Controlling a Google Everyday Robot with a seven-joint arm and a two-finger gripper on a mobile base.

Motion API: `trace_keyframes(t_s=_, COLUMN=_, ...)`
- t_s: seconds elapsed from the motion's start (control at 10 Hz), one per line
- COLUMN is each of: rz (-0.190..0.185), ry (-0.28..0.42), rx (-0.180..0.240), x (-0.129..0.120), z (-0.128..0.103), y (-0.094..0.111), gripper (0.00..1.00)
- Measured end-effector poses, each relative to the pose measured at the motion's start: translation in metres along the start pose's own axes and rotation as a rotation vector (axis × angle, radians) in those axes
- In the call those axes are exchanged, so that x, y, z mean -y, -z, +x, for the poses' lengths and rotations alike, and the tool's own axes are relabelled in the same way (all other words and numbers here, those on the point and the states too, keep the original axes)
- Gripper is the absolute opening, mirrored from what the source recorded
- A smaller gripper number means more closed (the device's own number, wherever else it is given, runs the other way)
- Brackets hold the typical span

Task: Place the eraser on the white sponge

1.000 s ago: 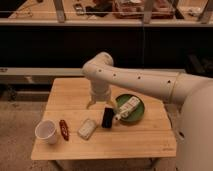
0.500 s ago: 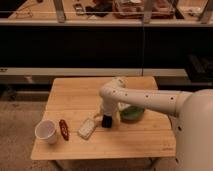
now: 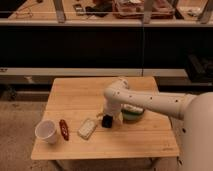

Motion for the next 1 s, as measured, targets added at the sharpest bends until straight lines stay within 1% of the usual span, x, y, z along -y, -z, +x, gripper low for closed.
trace_keyframes(t_s=0.3, rz=0.025, ry=0.015, rx=-0.013, x=0.003, z=-0.002, y=0.004, gripper=0.80)
trace_keyframes(t_s=0.5, rz=0.034, ry=0.062, rx=-0.033, x=0.007, z=-0.003, y=0.008, gripper=0.80)
trace_keyframes(t_s=0.6, rz=0.032, ry=0.086, rx=-0.034, x=0.009, z=-0.004, y=0.009, gripper=0.80)
trace_keyframes(t_s=0.8, rz=0.031, ry=0.126, rx=-0.016, x=0.014, z=-0.012, y=0.012, gripper=0.80)
trace_keyframes(t_s=1.0, rz=0.038, ry=0.146, rx=0.018, x=0.018, z=-0.021, y=0.012, gripper=0.80)
